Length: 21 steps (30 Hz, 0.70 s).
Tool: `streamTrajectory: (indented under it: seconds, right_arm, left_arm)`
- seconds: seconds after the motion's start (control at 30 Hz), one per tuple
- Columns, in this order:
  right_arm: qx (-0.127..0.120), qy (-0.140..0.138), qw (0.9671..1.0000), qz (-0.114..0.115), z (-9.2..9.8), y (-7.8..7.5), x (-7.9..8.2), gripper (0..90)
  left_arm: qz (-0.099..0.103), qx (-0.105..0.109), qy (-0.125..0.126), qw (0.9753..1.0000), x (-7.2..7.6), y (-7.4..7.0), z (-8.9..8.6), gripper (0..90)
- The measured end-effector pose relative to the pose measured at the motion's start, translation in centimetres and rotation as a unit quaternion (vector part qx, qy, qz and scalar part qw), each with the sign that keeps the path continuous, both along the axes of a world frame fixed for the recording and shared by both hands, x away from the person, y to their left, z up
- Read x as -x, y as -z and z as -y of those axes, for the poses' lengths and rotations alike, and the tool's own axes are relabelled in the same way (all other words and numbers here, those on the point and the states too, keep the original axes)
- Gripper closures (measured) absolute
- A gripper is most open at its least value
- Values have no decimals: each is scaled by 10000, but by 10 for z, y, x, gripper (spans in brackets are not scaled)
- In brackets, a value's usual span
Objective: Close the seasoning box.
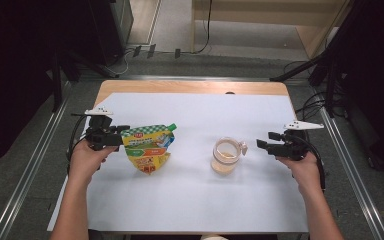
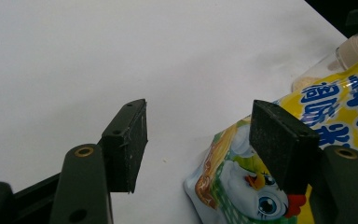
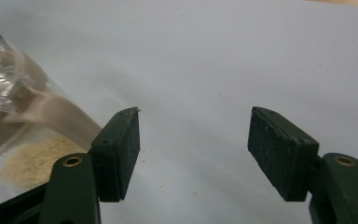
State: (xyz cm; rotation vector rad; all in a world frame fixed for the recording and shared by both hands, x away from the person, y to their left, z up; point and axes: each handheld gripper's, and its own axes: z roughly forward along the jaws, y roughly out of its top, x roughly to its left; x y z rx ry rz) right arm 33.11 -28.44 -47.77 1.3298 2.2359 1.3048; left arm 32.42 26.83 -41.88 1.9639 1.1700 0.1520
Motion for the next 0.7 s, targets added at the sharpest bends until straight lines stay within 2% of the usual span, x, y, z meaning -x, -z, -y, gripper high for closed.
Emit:
streamTrajectory:
  seconds: [0.1, 0.33, 0.6, 0.7]
  right_arm:
    - [169, 122, 9998, 57, 0, 4, -1, 293]
    - [150, 241, 9996, -9, 2, 8, -2, 281]
    - [199, 204, 9996, 25, 0, 9, -2, 280]
    - [182, 107, 9998, 17, 0, 9, -1, 239]
  left_arm:
    - [-15, -12, -38, 10000, -1, 1, 0, 381]
    - [-30, 16, -54, 10000, -1, 2, -1, 379]
    - [-75, 71, -154, 9998, -2, 3, -2, 368]
    - [-46, 60, -133, 9999, -2, 3, -2, 365]
